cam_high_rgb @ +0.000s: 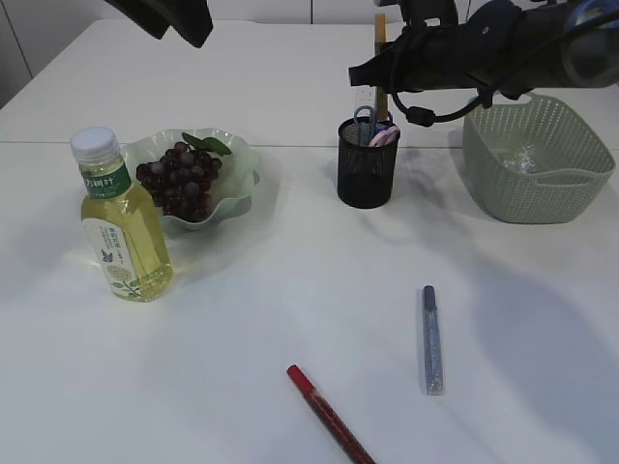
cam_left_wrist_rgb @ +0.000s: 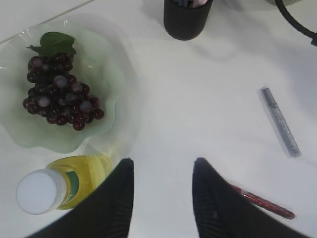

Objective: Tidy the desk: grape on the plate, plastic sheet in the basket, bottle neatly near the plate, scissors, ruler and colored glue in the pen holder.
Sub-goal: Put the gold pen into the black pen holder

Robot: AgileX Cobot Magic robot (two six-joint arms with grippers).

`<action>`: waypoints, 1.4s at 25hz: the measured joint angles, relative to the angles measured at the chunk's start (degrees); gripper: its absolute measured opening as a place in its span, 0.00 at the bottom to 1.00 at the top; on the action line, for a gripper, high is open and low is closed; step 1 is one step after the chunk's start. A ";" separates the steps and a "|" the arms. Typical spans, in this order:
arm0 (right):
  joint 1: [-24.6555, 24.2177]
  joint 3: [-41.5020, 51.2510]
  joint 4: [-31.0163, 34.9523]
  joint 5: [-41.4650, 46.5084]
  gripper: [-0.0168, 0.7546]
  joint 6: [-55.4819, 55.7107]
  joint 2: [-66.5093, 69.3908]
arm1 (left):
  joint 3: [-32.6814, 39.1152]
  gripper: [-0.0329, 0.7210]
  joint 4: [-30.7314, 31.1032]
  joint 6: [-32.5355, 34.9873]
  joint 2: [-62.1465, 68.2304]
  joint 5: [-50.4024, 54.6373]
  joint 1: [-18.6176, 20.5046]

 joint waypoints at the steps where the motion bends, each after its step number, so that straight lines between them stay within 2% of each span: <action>1: 0.00 0.00 0.00 0.00 0.22 0.00 0.10 | 0.00 0.43 0.00 0.00 0.00 0.00 0.00; 13: 1.81 0.00 0.57 -0.25 0.24 0.00 0.10 | 0.00 0.43 0.00 0.00 0.00 0.00 0.00; 22: 1.81 -0.02 2.82 0.35 0.45 0.00 1.10 | 0.00 0.43 0.02 0.00 0.00 0.00 0.00; 28: 1.81 -2.07 3.04 12.64 0.47 0.00 0.19 | 0.00 0.43 0.02 0.00 0.00 0.00 0.00; 35: 1.81 -6.02 0.51 36.92 0.47 1.27 -4.67 | 0.00 0.42 0.61 0.00 0.00 0.00 0.00</action>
